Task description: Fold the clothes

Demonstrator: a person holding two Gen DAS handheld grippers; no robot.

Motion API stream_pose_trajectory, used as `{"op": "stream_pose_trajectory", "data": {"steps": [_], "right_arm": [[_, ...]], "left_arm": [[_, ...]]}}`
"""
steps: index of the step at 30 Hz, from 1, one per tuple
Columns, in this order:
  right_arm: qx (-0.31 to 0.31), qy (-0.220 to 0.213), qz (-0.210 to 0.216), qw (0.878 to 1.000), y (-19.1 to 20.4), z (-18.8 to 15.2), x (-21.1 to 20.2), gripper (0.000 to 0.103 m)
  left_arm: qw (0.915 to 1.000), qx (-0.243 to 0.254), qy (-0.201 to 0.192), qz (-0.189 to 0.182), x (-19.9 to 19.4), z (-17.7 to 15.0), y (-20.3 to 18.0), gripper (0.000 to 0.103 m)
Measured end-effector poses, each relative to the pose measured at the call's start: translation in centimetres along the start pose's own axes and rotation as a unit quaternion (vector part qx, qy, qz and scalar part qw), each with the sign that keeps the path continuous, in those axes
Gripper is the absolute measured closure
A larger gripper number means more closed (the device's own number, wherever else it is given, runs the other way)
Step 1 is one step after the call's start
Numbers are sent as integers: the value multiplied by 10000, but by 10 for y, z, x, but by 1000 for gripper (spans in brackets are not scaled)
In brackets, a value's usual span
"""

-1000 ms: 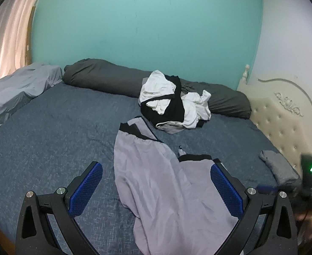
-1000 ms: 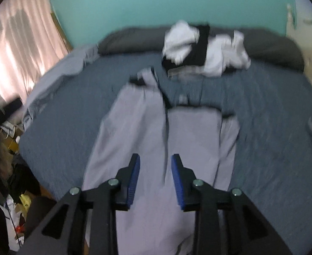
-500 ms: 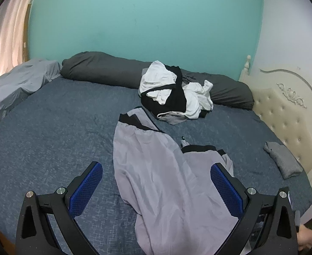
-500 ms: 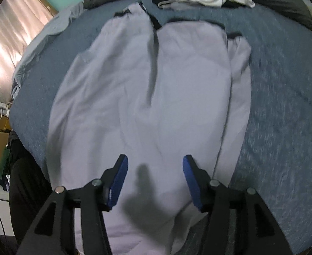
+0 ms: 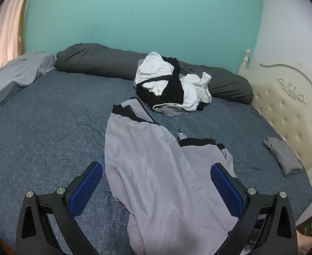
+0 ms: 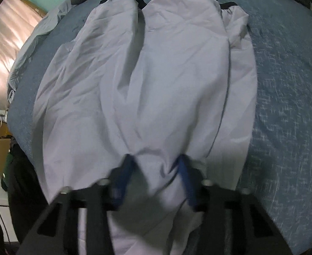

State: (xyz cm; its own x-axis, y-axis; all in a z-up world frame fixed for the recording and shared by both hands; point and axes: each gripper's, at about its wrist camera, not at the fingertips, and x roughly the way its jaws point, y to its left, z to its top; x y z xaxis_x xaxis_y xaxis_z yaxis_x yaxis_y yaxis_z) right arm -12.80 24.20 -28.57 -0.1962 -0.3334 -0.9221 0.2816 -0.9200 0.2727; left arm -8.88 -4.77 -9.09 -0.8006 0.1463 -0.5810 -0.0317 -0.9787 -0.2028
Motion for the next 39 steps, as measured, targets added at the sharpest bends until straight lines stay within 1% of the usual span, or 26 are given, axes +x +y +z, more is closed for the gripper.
{"op": "stream_pose_trajectory", "data": {"steps": [1,3,7,9,11,13,17,21,24,26,31,34,36,38,39], "right_arm": [[-20,-22,11,10000,1,0,2,87],[-88,-84,-12,9999,3,1,5,96],[-218,-413,-47,9989,11,4,-8,99],[-231,-677,39,9974,13,9,-23,99],[-241,-1009,120,9945,16,19,-43,100],[-314,-1243,157,9916,21,31,-58,100],[-474,-1621,186,9855,37,64,-83,100],[-575,-1918,222,9795,43,120,-102,100],[-592,-2072,192,9763,39,164,-112,100],[-552,-2144,121,9751,36,192,-110,100],[-223,-2216,40,9749,13,252,-84,100],[-91,-2249,-123,9743,-5,276,-62,100],[15,-2154,-252,9762,-20,285,-44,100],[-4,-2080,-411,9773,-28,289,-31,99],[-12,-2050,-471,9776,-32,288,-26,96]], "left_arm": [[10000,0,7,1,2,0,0,0],[10000,16,24,14,5,-1,1,0],[10000,67,25,54,8,-1,4,0],[9999,61,23,88,10,-1,6,0],[9999,7,42,93,13,0,9,0],[9999,-21,49,94,15,0,11,0],[9999,-48,49,96,18,0,16,0],[9999,-62,48,125,24,1,25,0],[9998,-82,48,147,31,3,31,0],[9998,-89,69,141,38,4,35,0],[9997,-58,165,140,59,2,41,0],[9996,-75,255,138,76,-2,46,0],[9993,-98,336,104,88,-6,46,0],[9990,-99,424,75,99,-10,45,0],[9988,-96,468,64,104,-13,44,0]]}}
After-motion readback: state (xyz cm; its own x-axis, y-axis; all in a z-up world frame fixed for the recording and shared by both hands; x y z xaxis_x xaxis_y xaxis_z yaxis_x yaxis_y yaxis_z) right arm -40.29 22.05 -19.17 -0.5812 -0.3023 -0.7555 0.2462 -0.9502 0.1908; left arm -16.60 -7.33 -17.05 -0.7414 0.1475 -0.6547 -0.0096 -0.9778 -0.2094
